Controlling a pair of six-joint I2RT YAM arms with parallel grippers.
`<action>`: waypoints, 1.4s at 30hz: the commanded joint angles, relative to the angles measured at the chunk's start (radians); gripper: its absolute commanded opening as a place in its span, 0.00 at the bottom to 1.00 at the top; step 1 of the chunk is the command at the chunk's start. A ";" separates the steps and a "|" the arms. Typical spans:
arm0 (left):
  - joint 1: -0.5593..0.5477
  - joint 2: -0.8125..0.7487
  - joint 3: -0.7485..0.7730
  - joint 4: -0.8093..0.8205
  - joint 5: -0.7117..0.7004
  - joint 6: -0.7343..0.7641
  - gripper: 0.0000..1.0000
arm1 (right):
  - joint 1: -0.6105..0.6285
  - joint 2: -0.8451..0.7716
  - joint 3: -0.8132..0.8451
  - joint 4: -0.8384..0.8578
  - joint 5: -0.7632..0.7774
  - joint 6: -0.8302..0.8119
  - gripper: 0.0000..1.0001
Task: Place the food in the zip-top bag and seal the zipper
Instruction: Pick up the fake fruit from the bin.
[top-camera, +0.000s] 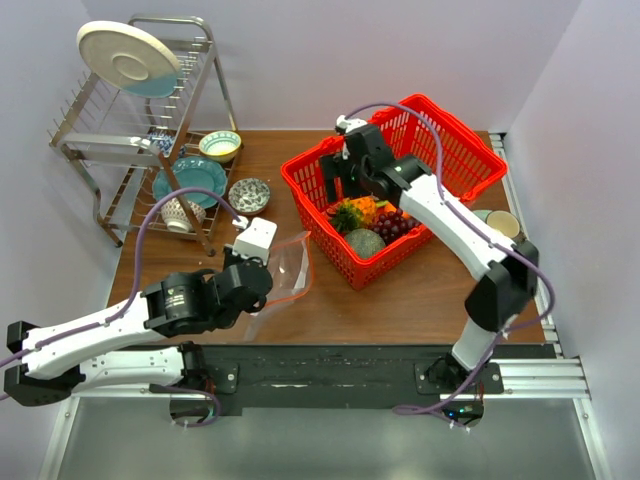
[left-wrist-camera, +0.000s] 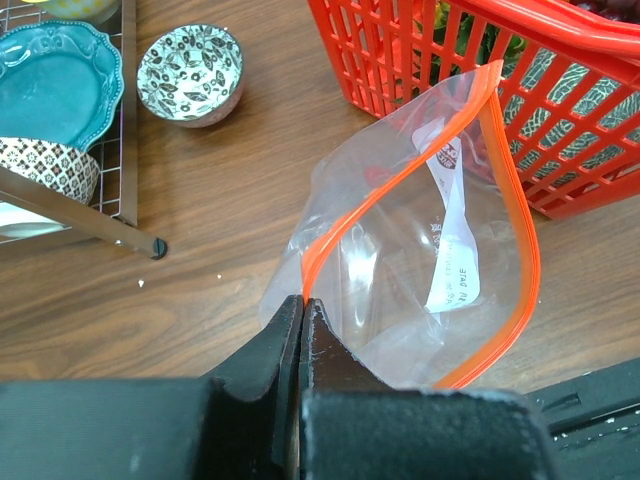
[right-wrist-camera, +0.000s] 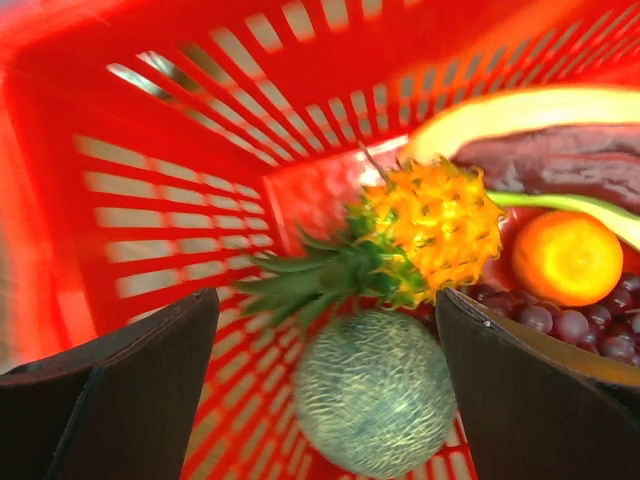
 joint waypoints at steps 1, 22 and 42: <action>0.006 0.005 0.056 0.007 -0.001 0.005 0.00 | -0.023 0.087 0.113 -0.120 -0.037 -0.036 0.91; 0.006 0.020 0.042 0.042 0.019 0.009 0.00 | 0.008 0.099 -0.173 0.077 0.029 0.963 0.98; 0.004 0.016 0.054 0.033 0.019 0.009 0.00 | 0.007 0.234 -0.155 0.047 0.091 1.090 0.70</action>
